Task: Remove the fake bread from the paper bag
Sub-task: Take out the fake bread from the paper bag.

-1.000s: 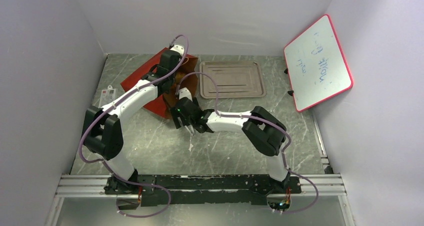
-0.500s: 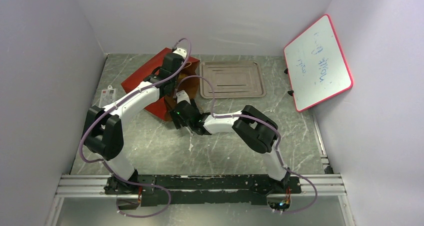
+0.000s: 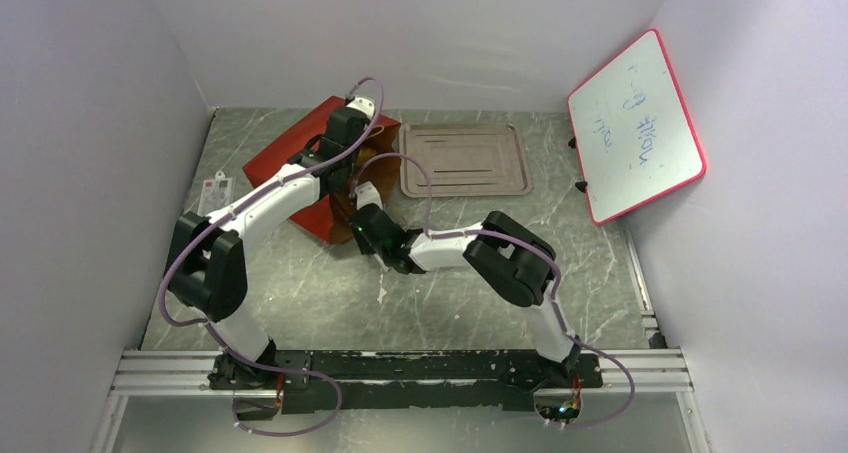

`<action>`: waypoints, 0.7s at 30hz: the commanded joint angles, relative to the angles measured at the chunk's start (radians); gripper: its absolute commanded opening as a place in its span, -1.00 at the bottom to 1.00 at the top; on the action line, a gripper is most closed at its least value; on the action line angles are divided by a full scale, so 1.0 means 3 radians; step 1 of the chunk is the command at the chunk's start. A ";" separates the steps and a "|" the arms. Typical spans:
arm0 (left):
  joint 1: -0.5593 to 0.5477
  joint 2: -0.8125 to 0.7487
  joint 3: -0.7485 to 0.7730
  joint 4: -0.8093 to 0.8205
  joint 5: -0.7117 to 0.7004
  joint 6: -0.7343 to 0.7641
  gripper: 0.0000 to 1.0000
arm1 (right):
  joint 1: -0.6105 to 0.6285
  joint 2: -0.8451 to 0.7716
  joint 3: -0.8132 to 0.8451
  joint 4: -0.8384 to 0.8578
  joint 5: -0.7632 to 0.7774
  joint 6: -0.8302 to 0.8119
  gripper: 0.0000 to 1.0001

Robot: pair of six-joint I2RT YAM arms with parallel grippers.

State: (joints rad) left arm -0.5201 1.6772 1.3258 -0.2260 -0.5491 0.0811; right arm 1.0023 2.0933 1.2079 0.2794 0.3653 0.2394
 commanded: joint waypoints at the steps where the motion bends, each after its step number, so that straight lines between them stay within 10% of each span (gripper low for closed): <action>1: -0.0035 -0.0077 -0.0010 0.0032 -0.0046 -0.0055 -0.86 | -0.0026 -0.0221 -0.0076 -0.0105 -0.0066 0.0163 -0.18; 21: -0.0035 -0.0214 -0.0094 0.0058 0.0155 0.0099 -0.86 | -0.0560 -0.0596 -0.0071 -0.0303 -0.0847 0.0138 -0.17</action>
State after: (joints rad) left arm -0.5209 1.6516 1.3071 -0.2268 -0.5510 0.0959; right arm 0.8688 1.8847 1.1271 0.1841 0.1913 0.3462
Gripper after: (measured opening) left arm 0.076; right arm 0.419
